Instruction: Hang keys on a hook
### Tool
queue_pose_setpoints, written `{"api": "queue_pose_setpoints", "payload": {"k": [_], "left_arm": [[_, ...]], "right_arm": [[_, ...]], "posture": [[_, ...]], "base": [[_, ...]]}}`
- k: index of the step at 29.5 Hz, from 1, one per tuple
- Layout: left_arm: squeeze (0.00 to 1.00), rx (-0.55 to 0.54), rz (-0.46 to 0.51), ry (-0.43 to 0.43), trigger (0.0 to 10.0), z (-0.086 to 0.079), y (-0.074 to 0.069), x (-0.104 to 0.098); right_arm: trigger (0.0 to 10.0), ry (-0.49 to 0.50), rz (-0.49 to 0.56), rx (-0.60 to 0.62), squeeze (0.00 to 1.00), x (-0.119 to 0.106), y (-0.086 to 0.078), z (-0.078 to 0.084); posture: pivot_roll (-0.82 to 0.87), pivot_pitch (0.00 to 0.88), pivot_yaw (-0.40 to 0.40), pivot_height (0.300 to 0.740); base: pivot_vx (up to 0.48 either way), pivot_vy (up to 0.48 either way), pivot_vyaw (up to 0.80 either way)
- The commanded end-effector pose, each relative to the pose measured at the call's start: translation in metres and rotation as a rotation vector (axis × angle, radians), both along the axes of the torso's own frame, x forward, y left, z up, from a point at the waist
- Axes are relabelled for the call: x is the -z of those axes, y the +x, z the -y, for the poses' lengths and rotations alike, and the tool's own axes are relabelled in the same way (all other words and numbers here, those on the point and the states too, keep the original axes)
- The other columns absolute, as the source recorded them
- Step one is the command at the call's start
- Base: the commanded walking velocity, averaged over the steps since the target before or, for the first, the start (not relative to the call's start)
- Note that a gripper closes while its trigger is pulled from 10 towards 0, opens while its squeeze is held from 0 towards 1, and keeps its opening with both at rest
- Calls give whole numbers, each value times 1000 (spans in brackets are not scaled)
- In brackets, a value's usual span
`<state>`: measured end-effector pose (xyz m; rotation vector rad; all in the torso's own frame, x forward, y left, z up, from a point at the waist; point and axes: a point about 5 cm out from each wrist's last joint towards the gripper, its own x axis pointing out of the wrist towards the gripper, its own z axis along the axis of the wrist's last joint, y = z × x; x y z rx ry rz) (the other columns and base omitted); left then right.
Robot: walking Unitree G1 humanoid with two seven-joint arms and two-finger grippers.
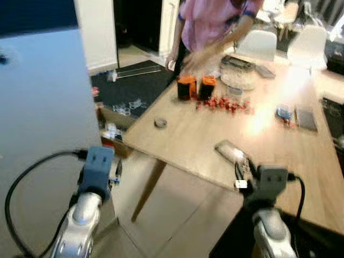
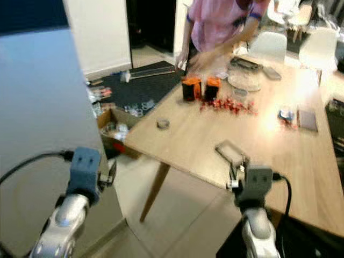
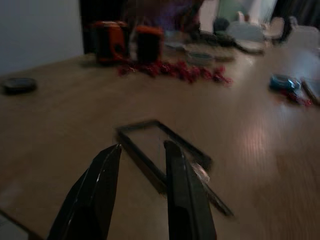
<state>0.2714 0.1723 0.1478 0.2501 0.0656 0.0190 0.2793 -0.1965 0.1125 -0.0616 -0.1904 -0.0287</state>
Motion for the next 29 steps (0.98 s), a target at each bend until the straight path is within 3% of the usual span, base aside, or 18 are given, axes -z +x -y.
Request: {"api": "queue_pose_setpoints", "payload": {"k": [1,29], "left_arm": [[0,17,-4,-1,10000,4,-1,0],[0,14,3,-2,10000,6,0,-2]], "right_arm": [[10000,-9,-16,12,0,2,-2,4],[10000,-10,-24,-7,0,3,3,0]], "posture": [[83,94,-23,740],[94,91,-33,740]], "base": [[0,0,-800],[0,0,-800]]}}
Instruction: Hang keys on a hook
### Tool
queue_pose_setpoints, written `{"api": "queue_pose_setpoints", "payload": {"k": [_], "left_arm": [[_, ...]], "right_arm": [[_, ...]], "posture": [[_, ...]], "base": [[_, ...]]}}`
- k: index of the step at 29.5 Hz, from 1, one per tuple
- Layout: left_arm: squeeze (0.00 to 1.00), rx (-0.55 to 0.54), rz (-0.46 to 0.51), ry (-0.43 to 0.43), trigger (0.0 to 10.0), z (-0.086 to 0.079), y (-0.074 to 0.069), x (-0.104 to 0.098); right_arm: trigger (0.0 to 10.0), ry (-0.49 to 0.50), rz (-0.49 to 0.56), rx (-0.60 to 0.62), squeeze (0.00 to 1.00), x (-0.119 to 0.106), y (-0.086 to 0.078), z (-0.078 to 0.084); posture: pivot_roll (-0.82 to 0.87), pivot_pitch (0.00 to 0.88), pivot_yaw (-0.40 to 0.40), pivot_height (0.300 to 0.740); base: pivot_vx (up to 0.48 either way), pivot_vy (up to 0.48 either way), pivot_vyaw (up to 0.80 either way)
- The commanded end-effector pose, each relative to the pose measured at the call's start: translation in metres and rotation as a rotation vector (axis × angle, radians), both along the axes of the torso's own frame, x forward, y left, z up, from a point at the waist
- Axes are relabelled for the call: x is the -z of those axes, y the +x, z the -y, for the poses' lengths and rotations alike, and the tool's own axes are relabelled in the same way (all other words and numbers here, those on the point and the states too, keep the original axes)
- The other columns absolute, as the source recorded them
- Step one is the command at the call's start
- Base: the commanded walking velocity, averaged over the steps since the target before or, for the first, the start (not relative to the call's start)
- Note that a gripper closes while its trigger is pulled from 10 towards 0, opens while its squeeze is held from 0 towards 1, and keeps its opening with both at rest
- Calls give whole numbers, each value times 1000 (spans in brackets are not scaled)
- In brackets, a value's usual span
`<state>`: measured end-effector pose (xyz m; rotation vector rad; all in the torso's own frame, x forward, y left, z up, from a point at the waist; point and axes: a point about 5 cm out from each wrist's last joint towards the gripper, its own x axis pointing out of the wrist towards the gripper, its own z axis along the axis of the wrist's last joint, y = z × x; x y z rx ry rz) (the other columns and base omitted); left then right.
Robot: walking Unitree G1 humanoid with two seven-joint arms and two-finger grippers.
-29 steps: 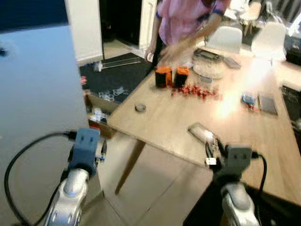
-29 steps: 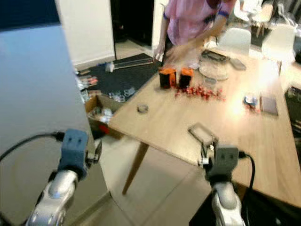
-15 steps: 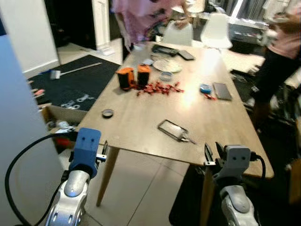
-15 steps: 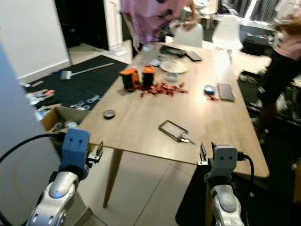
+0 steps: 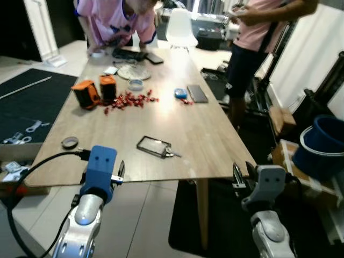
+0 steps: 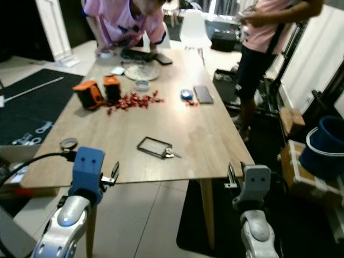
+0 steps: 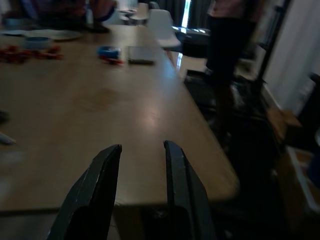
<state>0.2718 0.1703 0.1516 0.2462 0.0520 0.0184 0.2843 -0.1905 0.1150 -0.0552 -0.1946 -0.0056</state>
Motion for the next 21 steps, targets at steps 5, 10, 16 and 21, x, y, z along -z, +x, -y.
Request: {"api": "queue_pose_setpoints", "payload": {"k": [5,10,16,21], "left_arm": [[0,7,-9,2,10000,4,1,1],[0,2,3,11,10000,4,2,-2],[0,-19,42,26,10000,2,7,-13],[0,25,60,30,10000,5,8,-24]], "right_arm": [[10000,-15,-26,15,0,5,-1,5],[10000,-32,-19,10,0,4,-1,3],[10000,-46,13,-33,0,-6,4,-7],[10000,-57,44,-69,0,-13,8,-15]], "posture": [[92,92,-31,740],[91,92,-27,740],[94,87,-30,740],[109,83,-38,740]], "base": [[0,0,-800],[0,0,-91],[0,0,0],[0,0,0]]}}
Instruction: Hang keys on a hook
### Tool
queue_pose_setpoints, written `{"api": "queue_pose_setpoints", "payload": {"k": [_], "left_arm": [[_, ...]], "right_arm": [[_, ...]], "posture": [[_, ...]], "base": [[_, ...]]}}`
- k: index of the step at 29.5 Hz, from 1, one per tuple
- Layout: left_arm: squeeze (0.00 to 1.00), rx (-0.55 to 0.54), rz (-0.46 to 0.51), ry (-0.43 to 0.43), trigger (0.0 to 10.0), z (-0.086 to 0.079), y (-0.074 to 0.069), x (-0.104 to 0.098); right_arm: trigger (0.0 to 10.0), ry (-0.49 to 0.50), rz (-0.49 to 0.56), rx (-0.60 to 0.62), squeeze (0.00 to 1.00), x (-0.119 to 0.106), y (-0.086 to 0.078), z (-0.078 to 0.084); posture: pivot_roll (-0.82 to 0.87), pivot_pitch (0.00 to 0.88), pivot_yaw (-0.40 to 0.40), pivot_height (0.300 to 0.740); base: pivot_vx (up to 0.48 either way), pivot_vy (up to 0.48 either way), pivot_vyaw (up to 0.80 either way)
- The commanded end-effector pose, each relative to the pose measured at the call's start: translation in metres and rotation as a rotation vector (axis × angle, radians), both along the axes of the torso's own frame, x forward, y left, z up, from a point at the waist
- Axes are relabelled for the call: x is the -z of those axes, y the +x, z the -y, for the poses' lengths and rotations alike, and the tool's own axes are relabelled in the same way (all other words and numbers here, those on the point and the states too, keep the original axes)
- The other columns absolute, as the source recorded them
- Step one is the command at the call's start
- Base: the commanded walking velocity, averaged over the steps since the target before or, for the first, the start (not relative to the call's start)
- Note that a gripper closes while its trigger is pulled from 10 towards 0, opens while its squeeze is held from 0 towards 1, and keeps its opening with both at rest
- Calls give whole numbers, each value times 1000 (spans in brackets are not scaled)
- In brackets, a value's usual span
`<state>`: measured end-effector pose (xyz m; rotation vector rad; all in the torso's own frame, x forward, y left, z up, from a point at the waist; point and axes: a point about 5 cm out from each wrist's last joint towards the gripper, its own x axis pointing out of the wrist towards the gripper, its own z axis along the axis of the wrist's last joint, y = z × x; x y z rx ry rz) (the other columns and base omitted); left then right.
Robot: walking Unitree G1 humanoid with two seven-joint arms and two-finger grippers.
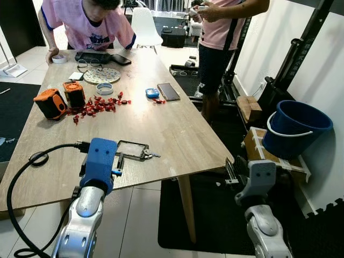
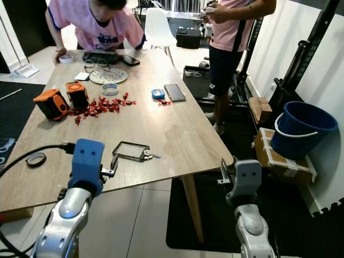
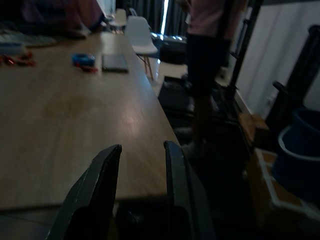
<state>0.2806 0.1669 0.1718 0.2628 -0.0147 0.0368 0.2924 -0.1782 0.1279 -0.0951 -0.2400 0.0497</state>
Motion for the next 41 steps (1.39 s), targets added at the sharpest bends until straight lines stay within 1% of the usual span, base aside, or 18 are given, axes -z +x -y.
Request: {"api": "queue_pose_setpoints", "payload": {"k": [1,2,4,5,7,9,13,16,17,18,21,23,25,26,27,30,34,41], "left_arm": [[0,113,-16,14,10000,6,-2,-6],[0,184,-31,8,10000,11,-4,-7],[0,184,-31,8,10000,11,-4,-7],[0,235,-55,11,10000,14,-6,-4],[0,309,-105,70,10000,22,-13,3],[0,333,-121,97,10000,26,-16,6],[0,296,-183,117,10000,40,-13,20],[0,258,-245,77,10000,63,-2,32],[0,258,-245,77,10000,63,-2,32],[0,252,-262,27,10000,69,5,31],[0,238,-268,-8,10000,67,8,29],[0,194,-243,-21,10000,54,15,20],[0,159,-183,34,10000,40,20,11],[0,159,-183,34,10000,40,20,11],[0,149,-138,74,10000,34,21,5],[0,145,-109,101,10000,31,22,2],[0,79,-47,120,10000,23,22,-3],[0,62,-40,98,10000,25,23,-4]], "right_arm": [[10000,-25,14,-41,0,-4,2,-8],[10000,-37,21,-61,0,-5,3,-12],[10000,-37,21,-61,0,-5,3,-12],[10000,-45,22,-72,0,-4,3,-15],[10000,-42,16,-82,0,-4,1,-16],[10000,-42,14,-84,0,-3,1,-15],[10000,-46,-6,-93,0,1,0,-17],[10000,-52,-17,-124,0,2,3,-23],[10000,-52,-17,-124,0,2,3,-23],[10000,-59,-15,-138,0,1,6,-27],[10000,-62,-12,-143,0,-1,8,-28],[10000,-65,-4,-145,0,-4,12,-28],[10000,-64,2,-145,0,-6,14,-28],[10000,-64,2,-145,0,-6,14,-28],[10000,-63,3,-146,0,-6,13,-29],[10000,-63,4,-147,0,-6,13,-29],[10000,-58,0,-154,0,-4,11,-32],[10000,-57,1,-160,0,-4,12,-34]], "posture": [[113,95,-37,740],[113,102,-33,740],[113,102,-33,740],[115,101,-30,740],[124,131,-20,740],[127,131,-21,740],[117,130,-35,740],[107,137,-39,740],[107,137,-39,740],[97,141,-38,740],[95,144,-40,740],[101,150,-42,740],[105,154,-44,740],[105,154,-44,740],[107,155,-45,740],[107,155,-45,740],[110,153,-47,740],[110,150,-50,740]], "base": [[0,0,0],[0,0,0],[0,0,0],[0,0,0],[0,0,0],[0,0,0],[0,0,0],[0,0,0],[0,0,0],[0,0,0],[0,0,0],[0,0,0],[0,0,0],[0,0,0],[0,0,0],[0,0,0],[240,0,0],[480,0,0]]}}
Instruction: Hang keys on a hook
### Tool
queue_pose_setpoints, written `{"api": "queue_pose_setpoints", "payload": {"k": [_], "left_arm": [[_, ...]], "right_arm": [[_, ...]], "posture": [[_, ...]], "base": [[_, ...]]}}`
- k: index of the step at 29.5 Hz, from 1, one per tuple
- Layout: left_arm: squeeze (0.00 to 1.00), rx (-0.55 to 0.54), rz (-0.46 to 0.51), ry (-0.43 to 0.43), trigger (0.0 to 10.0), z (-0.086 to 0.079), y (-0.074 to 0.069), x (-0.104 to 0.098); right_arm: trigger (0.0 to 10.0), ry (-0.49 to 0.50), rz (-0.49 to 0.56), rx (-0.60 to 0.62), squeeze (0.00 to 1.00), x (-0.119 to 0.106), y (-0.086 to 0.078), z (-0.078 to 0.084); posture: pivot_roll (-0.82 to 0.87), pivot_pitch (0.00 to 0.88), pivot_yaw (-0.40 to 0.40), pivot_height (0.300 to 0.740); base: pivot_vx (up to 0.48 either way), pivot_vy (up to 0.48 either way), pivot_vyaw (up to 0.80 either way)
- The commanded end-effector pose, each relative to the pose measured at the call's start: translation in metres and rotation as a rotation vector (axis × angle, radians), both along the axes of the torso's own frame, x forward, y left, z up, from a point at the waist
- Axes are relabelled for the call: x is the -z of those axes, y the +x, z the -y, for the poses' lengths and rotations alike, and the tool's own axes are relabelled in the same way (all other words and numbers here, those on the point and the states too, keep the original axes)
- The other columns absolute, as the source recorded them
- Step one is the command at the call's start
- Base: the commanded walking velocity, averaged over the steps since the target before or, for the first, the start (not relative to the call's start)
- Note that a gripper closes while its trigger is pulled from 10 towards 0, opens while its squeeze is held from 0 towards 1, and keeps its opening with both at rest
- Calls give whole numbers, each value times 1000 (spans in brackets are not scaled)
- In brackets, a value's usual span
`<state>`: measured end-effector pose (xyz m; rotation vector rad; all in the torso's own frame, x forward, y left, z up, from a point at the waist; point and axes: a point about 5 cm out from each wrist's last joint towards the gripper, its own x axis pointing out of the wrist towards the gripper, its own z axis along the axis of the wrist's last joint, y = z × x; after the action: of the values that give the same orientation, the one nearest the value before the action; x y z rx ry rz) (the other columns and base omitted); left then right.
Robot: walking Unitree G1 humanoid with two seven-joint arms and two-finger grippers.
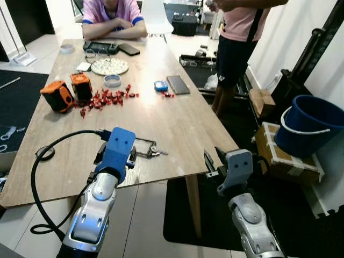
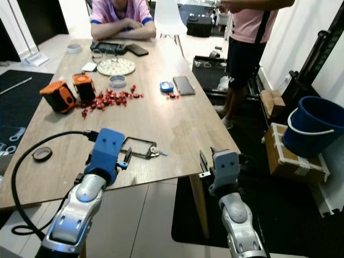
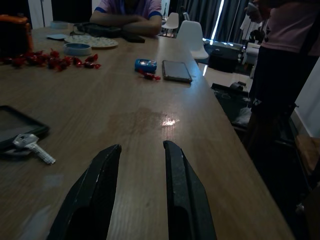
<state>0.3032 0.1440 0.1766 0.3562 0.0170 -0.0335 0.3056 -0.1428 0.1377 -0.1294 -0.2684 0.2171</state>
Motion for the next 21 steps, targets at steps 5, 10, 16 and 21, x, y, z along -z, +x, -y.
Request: {"api": "queue_pose_setpoints", "payload": {"k": [5,10,16,21], "left_arm": [[0,0,12,1,10000,3,2,-1],[0,-1,20,-2,10000,4,3,-1],[0,-9,10,-9,10000,3,3,0],[0,16,-16,-44,10000,0,1,0]], "right_arm": [[10000,-9,-21,1,0,6,0,2],[10000,-9,-24,0,0,7,0,2],[10000,-7,-25,0,0,7,0,1],[10000,-7,-25,-1,0,7,0,0]], "posture": [[111,148,-53,740],[114,147,-51,740],[115,146,-50,740],[115,145,-48,740]], "base": [[480,0,0],[480,0,0],[347,0,0],[0,0,0]]}}
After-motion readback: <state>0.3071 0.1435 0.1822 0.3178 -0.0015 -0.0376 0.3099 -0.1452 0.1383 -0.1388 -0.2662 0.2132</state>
